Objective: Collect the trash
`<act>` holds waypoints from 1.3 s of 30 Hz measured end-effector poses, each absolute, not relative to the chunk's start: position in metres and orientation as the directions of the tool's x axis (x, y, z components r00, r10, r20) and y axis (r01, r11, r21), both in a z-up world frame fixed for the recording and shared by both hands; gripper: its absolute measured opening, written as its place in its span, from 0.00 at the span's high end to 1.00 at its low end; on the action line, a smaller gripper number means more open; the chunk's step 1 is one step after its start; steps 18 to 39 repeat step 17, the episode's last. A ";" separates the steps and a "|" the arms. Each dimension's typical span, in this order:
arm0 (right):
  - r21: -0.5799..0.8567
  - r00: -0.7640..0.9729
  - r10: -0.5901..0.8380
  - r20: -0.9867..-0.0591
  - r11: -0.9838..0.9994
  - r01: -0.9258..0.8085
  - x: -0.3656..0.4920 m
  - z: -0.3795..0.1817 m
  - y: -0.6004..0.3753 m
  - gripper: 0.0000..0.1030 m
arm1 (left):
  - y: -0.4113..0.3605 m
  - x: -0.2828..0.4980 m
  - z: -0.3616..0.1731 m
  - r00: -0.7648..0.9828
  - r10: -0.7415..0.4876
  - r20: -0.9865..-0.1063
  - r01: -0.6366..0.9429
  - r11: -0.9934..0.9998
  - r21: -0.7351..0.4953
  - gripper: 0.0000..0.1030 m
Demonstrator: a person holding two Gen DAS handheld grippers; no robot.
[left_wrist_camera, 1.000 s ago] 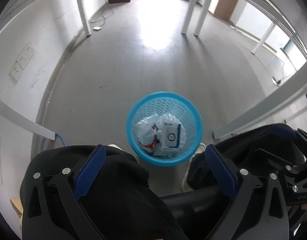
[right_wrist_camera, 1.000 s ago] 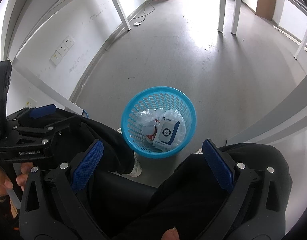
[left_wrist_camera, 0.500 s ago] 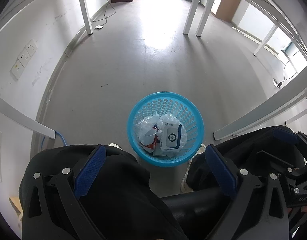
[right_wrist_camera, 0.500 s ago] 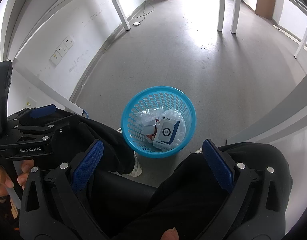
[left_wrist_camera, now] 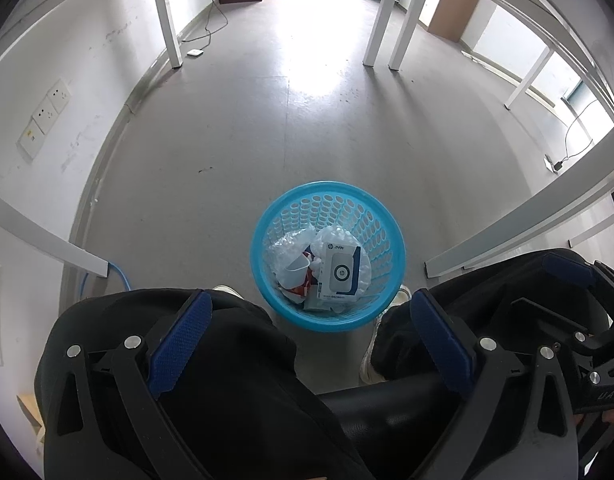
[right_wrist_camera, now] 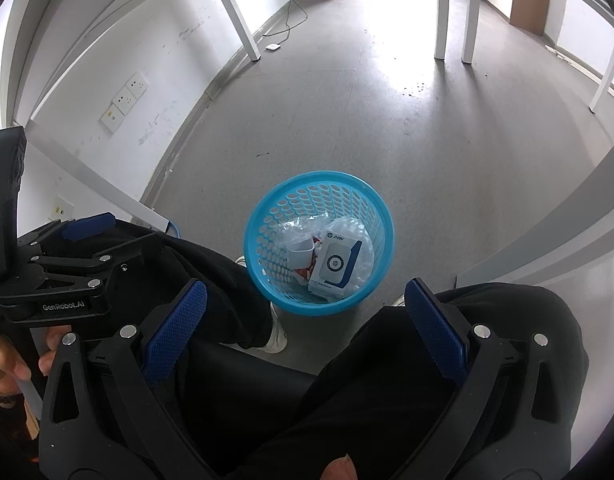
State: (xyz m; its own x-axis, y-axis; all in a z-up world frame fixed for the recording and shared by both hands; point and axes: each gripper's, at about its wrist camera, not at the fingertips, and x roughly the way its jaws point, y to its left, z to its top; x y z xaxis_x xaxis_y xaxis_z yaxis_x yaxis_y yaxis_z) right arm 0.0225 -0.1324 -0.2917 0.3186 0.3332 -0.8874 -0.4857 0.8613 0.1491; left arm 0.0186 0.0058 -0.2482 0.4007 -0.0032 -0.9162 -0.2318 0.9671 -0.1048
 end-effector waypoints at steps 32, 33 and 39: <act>0.154 0.315 0.333 -0.889 0.864 -0.480 0.018 -0.293 -0.129 0.08 | 0.007 0.021 -0.252 0.383 -0.021 -0.924 -0.224 0.968 -0.115 0.05; 0.154 0.315 0.333 -0.889 0.864 -0.480 0.018 -0.293 -0.129 0.08 | 0.007 0.021 -0.252 0.383 -0.021 -0.924 -0.224 0.968 -0.115 0.05; 0.154 0.315 0.333 -0.889 0.864 -0.480 0.018 -0.293 -0.129 0.08 | 0.007 0.021 -0.252 0.383 -0.021 -0.924 -0.224 0.968 -0.115 0.05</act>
